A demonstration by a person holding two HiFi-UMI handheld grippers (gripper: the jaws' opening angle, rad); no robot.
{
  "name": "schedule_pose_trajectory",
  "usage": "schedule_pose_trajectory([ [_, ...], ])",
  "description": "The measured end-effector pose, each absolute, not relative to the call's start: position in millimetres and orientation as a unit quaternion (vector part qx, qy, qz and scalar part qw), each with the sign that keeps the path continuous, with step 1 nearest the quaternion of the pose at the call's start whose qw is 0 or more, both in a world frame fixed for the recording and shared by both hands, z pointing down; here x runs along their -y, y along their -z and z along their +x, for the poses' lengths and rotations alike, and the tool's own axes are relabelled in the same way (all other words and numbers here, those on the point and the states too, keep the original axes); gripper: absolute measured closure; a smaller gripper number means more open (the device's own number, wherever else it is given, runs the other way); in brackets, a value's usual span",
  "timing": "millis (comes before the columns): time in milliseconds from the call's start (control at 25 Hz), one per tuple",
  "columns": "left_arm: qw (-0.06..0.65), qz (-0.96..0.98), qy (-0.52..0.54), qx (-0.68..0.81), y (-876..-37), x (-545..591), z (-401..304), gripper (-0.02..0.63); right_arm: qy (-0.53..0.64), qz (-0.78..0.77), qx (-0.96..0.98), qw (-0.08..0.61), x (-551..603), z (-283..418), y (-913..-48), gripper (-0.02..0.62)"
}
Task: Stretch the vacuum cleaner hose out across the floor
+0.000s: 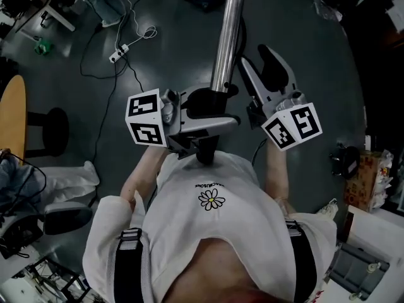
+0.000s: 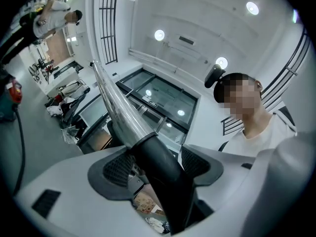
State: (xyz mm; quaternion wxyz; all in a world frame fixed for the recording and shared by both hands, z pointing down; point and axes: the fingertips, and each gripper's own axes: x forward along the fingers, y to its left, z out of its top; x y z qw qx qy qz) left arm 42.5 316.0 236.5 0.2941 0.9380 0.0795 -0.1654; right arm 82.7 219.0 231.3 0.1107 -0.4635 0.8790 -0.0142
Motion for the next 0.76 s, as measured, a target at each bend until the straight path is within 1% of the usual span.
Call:
schedule_pose_trajectory([
  [80,0.293,0.938,0.171,-0.075,-235.3,-316.8,36.4,0.291,-0.002,-0.466,-0.881,0.088,-223.6,78.3,-234.2,0.356],
  [160,0.294,0.937,0.175,-0.072,-235.5,-318.2,34.5,0.291,-0.012,-0.469,-0.88,0.079,-228.2,78.1,-235.1,0.356],
  [440,0.288,0.938,0.179,-0.069,-233.0,-324.1,31.7,0.291,-0.015,-0.47,-0.879,0.075,-237.9,73.2,-239.1,0.356],
  [760,0.292,0.937,0.182,-0.068,-235.7,-331.8,31.4,0.291,-0.014,-0.488,-0.87,0.063,-243.2,84.9,-246.1,0.356],
])
